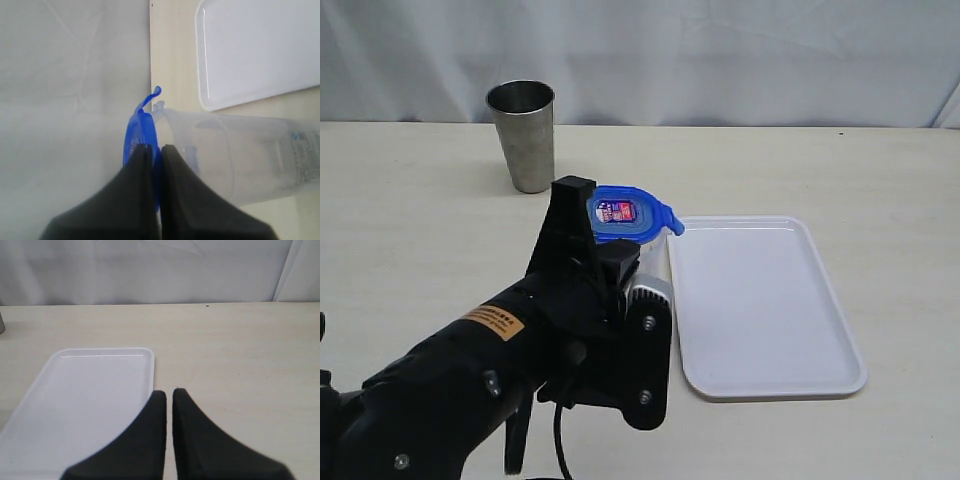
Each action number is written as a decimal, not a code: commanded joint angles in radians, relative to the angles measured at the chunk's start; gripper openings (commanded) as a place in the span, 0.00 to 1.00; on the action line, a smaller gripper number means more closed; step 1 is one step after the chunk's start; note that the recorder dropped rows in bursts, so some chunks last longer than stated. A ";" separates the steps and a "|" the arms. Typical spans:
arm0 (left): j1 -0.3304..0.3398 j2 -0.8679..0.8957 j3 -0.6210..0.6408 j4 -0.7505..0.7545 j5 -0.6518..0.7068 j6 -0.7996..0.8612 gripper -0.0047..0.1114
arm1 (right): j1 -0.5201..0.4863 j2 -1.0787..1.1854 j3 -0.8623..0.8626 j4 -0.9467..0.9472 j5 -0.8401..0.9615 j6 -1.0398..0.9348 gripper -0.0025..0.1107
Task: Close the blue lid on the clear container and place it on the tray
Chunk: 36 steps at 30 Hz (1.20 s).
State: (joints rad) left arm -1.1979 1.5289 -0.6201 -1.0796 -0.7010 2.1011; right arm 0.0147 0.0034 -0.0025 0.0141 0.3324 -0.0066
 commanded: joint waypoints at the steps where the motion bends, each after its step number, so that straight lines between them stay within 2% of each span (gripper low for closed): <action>1: -0.006 -0.004 0.002 -0.042 -0.009 0.037 0.04 | 0.000 -0.003 0.002 0.001 0.002 -0.001 0.06; 20: -0.006 -0.004 0.002 -0.057 0.082 0.037 0.04 | 0.000 -0.003 0.002 0.001 0.002 -0.001 0.06; 36: -0.006 -0.004 0.002 -0.057 0.055 0.037 0.04 | 0.000 -0.003 0.002 0.001 0.002 -0.001 0.06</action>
State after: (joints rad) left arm -1.1979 1.5289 -0.6201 -1.1272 -0.6393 2.1113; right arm 0.0147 0.0034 -0.0025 0.0141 0.3324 -0.0066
